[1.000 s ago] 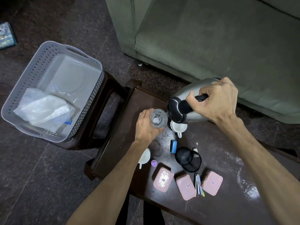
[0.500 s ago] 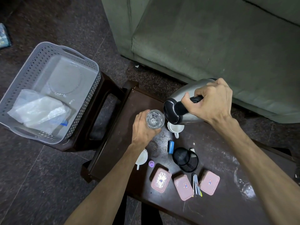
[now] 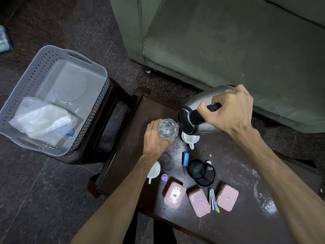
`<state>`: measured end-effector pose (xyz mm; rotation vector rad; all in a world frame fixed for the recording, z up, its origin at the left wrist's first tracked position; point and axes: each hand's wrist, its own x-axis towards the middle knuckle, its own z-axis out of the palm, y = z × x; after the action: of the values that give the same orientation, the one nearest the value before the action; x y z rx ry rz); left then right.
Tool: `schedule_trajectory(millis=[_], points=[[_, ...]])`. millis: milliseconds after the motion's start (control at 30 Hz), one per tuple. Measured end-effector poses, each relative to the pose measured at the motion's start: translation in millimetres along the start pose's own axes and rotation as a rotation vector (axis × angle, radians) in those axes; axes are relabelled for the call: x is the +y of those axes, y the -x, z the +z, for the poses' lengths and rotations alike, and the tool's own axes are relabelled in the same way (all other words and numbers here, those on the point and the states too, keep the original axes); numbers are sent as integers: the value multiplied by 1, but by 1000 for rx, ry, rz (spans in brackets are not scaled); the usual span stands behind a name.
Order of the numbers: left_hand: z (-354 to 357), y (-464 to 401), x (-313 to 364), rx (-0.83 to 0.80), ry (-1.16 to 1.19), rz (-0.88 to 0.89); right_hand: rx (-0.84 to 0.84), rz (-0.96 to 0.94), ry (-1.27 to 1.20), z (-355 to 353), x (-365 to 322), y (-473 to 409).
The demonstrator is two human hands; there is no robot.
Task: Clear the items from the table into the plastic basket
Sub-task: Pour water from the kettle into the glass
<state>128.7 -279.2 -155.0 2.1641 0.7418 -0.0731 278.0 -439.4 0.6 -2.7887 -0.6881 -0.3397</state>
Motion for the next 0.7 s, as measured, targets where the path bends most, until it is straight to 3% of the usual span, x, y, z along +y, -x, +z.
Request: schedule_trajectory(millis=[700], points=[[-6,2,7,-33,0,-44,9,-13,-29,-3,0,0]])
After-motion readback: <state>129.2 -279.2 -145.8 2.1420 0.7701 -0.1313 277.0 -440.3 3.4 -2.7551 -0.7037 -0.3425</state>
